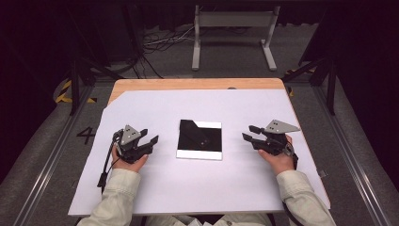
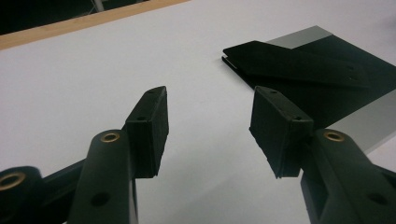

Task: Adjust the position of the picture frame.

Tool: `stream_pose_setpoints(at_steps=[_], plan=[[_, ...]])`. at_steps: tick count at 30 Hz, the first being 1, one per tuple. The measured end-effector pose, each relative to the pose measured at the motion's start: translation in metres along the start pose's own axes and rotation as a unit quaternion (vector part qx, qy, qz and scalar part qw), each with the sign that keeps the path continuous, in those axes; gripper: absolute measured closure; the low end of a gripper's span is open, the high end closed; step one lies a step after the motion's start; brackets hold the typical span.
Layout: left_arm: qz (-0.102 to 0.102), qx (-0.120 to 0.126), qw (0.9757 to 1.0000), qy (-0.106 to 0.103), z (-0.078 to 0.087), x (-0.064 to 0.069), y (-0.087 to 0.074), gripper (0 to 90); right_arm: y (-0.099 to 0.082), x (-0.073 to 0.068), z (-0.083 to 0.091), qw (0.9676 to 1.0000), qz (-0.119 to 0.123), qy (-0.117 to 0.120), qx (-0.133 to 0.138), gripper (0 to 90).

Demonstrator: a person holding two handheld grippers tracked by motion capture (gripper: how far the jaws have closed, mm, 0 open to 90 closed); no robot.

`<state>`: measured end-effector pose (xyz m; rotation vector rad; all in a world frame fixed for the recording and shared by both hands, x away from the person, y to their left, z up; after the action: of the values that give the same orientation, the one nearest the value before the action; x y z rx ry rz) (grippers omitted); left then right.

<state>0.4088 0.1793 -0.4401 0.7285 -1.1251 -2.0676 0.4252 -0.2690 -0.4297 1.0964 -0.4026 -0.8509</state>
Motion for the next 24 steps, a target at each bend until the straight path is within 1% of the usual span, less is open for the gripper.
stream_pose_setpoints(at_steps=[2,3,7,9,10,12,15,16,17,19,24], plan=[[0.011,-0.011,0.9999,-0.002,-0.002,0.0,0.001,48.2,0.0,-0.001,-0.001,1.0,0.002,-0.001,-0.003,54.6],[0.012,-0.017,0.9998,-0.001,-0.002,0.0,0.002,49.6,-0.001,-0.001,-0.001,1.0,0.002,-0.002,-0.005,54.6],[0.022,-0.037,0.999,-0.01,-0.006,0.002,0.006,55.0,-0.002,-0.001,0.001,0.9999,0.004,-0.01,-0.01,54.7],[0.016,-0.049,0.9986,-0.014,-0.009,0.005,0.011,60.5,-0.002,-0.001,0.002,0.9998,0.003,-0.014,-0.012,54.8],[0.008,-0.054,0.9984,-0.013,-0.01,0.007,0.013,63.9,-0.002,-0.001,0.003,0.9998,0.004,-0.017,-0.012,54.9],[0.001,-0.07,0.9973,-0.023,-0.014,0.011,0.017,72.0,-0.003,0.0,0.006,0.9997,0.003,-0.021,-0.014,54.9],[-0.004,-0.095,0.9947,-0.039,-0.02,0.017,0.02,86.4,-0.003,0.001,0.008,0.9996,0.0,-0.024,-0.016,54.9],[-0.003,-0.102,0.9935,-0.05,-0.023,0.02,0.022,89.9,-0.003,0.0,0.009,0.9996,0.0,-0.024,-0.017,54.9],[-0.003,-0.102,0.9935,-0.05,-0.023,0.02,0.022,90.0,-0.003,0.0,0.009,0.9996,0.0,-0.024,-0.017,54.9],[-0.002,-0.112,0.9914,-0.068,-0.027,0.024,0.025,90.0,-0.004,0.0,0.011,0.9995,0.002,-0.025,-0.019,54.9],[0.008,-0.139,0.9856,-0.096,-0.039,0.028,0.027,90.0,-0.004,0.0,0.015,0.9994,0.0,-0.029,-0.019,54.9]])
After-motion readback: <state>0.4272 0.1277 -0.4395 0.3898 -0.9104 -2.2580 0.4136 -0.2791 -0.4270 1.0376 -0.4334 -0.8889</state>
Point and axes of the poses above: each handheld gripper's, and its own axes: z roughly backward along the jaws, y roughly out of its top, x roughly to its right, the point moved 2 cm from there along -z, roughly forward along the jaws, and after that the axes turned 11 degrees about -z, right-handed, at the moved point
